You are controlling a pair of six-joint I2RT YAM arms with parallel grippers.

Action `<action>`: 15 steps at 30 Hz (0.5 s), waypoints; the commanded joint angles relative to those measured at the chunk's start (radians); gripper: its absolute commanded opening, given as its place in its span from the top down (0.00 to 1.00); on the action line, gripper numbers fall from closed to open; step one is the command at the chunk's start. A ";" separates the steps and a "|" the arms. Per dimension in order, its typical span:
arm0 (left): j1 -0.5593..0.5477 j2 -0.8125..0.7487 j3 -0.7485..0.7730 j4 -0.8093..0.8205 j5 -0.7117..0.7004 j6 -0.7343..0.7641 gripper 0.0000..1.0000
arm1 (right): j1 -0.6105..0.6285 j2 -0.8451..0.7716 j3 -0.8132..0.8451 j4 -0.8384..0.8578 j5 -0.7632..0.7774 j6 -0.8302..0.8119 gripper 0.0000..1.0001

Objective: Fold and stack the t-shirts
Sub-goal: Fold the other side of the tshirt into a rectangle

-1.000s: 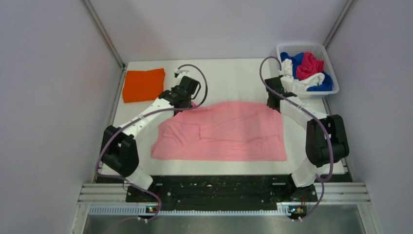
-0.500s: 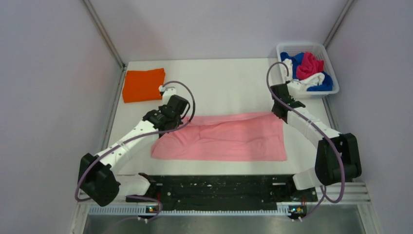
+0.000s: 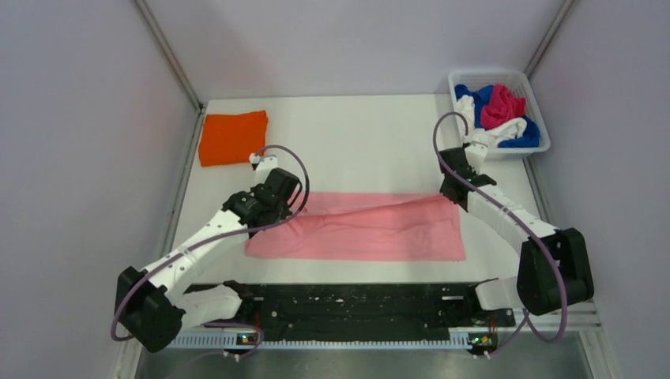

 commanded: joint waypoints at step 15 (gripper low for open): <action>-0.082 -0.179 -0.171 -0.121 0.291 -0.156 0.35 | 0.030 -0.200 -0.183 -0.065 0.100 0.222 0.23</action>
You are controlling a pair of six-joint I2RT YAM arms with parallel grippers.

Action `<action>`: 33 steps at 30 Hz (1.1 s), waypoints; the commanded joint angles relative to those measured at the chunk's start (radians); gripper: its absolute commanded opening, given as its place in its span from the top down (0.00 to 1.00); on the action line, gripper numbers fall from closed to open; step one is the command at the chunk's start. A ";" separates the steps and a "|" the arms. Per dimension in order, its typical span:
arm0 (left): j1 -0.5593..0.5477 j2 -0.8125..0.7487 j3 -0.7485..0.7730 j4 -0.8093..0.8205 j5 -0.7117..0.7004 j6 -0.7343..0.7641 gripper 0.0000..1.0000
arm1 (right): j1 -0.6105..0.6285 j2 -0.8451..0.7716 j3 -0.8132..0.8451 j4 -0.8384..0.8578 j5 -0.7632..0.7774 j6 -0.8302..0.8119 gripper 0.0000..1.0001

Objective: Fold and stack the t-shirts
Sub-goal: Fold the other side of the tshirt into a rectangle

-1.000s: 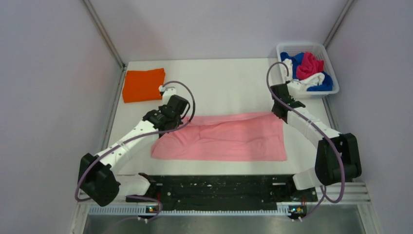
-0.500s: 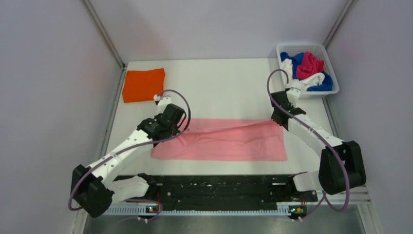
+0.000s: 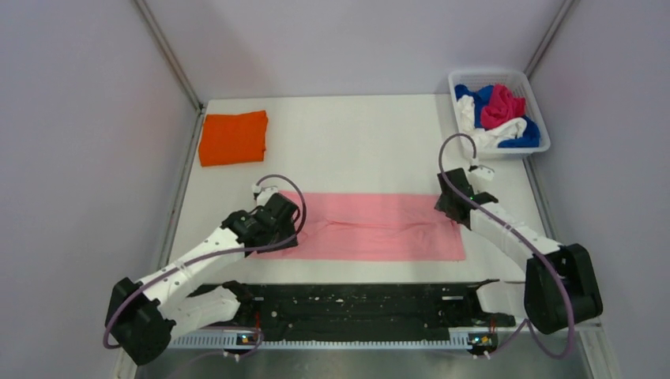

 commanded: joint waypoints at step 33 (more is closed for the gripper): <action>-0.013 0.262 -0.004 0.495 0.475 0.091 0.01 | 0.015 -0.407 -0.082 0.123 -0.198 -0.071 0.01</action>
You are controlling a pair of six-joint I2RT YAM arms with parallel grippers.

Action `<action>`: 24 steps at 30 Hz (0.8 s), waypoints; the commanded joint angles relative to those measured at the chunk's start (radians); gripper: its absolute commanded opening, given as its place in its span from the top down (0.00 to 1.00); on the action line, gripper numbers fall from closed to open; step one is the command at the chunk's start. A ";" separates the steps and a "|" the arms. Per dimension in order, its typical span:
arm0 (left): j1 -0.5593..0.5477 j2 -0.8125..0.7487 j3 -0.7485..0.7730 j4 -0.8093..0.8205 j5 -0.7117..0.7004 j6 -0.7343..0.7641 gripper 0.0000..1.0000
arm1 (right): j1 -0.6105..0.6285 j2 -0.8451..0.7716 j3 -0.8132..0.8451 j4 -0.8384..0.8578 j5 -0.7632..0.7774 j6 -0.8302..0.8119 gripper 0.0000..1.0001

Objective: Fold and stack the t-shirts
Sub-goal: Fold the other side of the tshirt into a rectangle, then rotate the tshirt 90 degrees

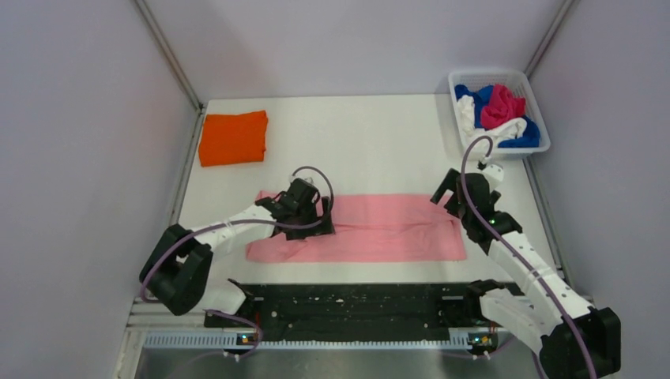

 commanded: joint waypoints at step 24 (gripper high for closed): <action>0.193 -0.297 -0.159 0.176 -0.033 -0.177 0.01 | 0.137 0.316 0.008 0.293 -0.346 -0.099 0.01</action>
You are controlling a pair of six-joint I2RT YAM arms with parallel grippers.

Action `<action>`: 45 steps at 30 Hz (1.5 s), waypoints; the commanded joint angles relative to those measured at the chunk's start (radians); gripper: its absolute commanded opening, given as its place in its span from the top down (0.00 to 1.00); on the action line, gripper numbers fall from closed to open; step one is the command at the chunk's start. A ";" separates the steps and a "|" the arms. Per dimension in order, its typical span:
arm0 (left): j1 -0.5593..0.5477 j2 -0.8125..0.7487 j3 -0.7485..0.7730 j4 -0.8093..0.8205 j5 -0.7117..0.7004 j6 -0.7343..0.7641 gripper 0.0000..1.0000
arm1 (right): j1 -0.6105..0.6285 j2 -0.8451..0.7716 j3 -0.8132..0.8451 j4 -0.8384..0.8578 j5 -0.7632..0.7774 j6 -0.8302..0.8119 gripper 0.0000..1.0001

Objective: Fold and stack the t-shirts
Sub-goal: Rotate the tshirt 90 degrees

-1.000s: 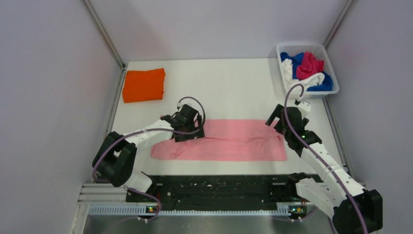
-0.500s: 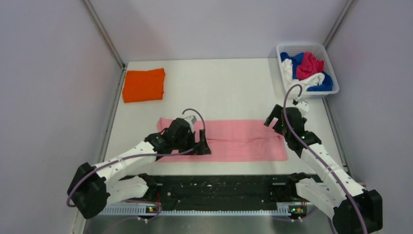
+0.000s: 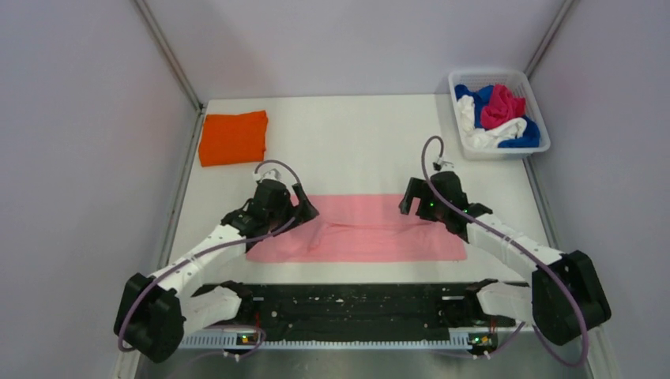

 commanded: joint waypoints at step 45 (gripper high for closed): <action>0.166 1.722 1.717 0.370 0.298 -0.454 0.01 | 0.557 0.109 0.157 -0.022 -0.245 0.028 0.01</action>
